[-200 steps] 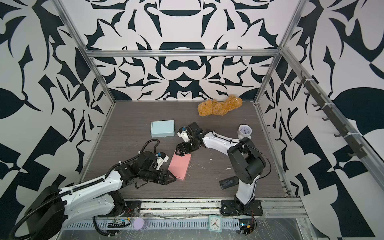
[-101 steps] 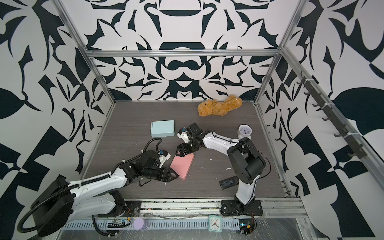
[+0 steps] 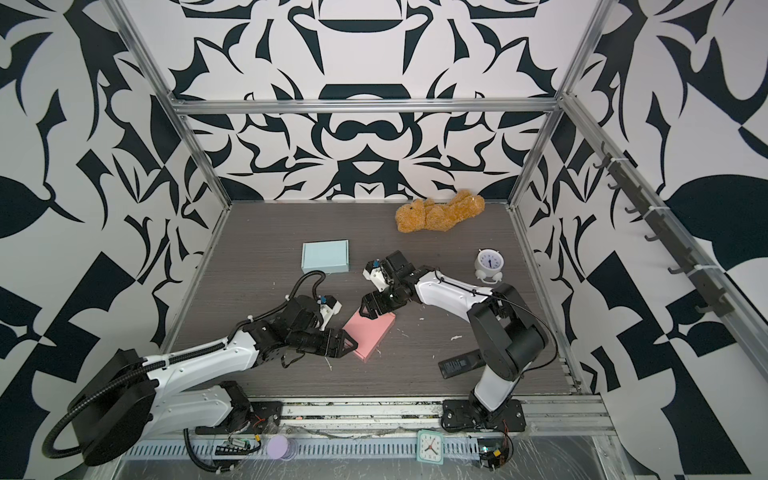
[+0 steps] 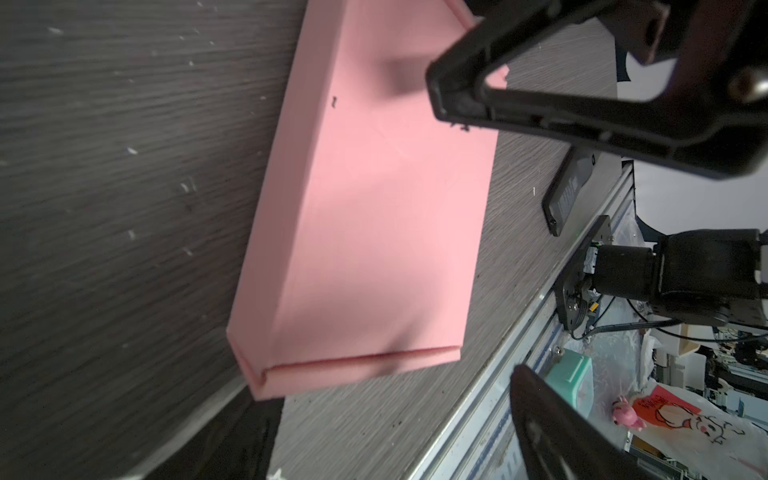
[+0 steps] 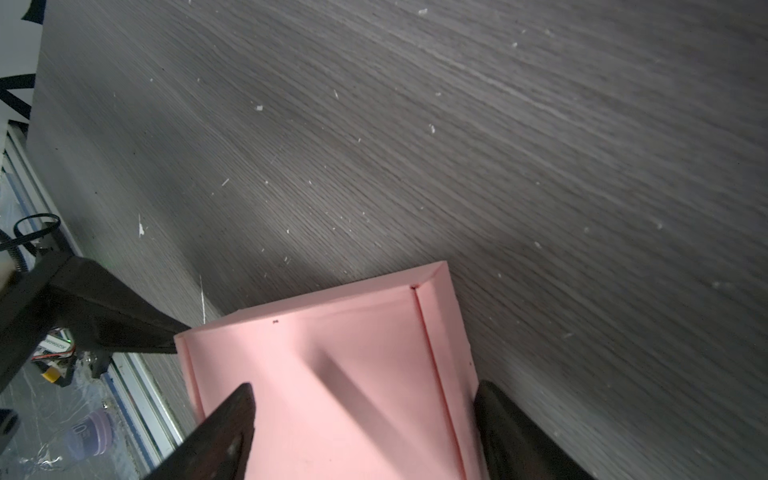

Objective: Fold the paper box

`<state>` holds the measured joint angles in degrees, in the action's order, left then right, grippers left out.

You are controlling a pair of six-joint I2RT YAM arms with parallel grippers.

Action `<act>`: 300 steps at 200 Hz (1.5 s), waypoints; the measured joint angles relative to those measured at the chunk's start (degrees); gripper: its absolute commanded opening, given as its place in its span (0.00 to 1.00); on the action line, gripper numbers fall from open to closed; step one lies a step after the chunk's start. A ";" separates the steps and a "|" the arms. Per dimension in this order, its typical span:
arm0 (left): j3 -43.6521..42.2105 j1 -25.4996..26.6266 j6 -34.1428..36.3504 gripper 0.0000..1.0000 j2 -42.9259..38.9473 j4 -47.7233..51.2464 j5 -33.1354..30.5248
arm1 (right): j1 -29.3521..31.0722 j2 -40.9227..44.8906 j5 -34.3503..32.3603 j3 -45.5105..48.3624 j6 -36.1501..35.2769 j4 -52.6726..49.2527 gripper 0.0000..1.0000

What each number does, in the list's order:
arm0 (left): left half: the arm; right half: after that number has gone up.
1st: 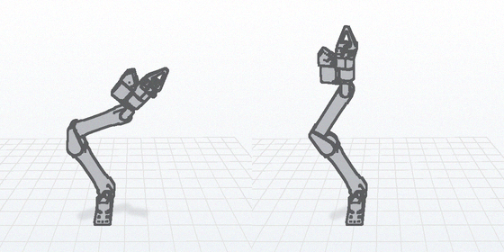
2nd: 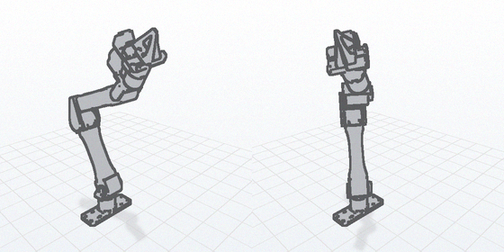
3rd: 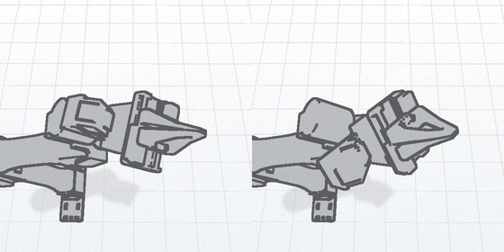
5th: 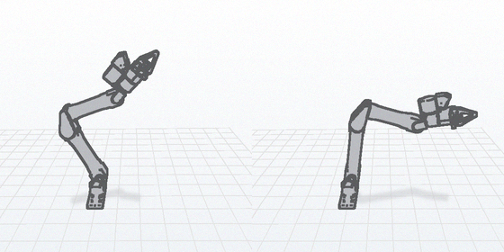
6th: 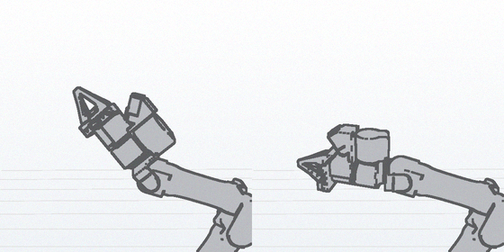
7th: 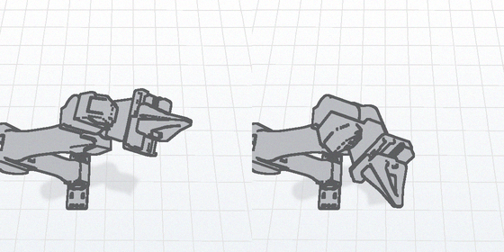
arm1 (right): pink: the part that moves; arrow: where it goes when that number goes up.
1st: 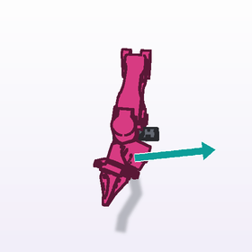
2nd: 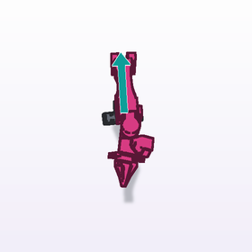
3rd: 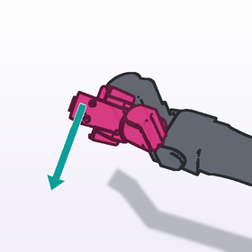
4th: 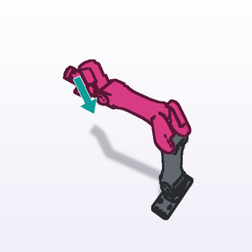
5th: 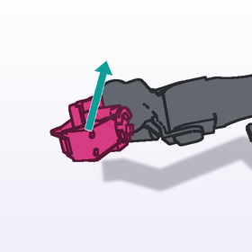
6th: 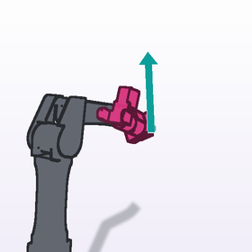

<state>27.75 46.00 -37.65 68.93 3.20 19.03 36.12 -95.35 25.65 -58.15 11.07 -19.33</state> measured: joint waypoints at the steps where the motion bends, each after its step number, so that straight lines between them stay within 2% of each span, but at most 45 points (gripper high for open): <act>1: 0.00 -0.02 0.00 0.87 0.02 0.00 0.00 | 0.00 0.07 0.00 0.04 0.00 0.00 0.84; 134: 3.96 -4.44 1.18 0.86 7.04 -1.95 1.60 | -1.57 5.79 -1.27 6.67 2.67 1.55 0.84; 293: 11.37 -10.56 3.15 0.86 13.44 -3.93 4.02 | -4.11 9.84 -0.81 10.45 4.09 3.17 0.84; 300: 11.37 -10.82 3.04 0.82 13.44 -4.02 4.17 | -4.24 9.94 -0.72 10.58 4.13 3.32 0.84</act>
<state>39.11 35.18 -34.61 82.37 -0.82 23.20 31.88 -85.41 24.93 -47.57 15.20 -16.01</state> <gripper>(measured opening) 0.850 0.836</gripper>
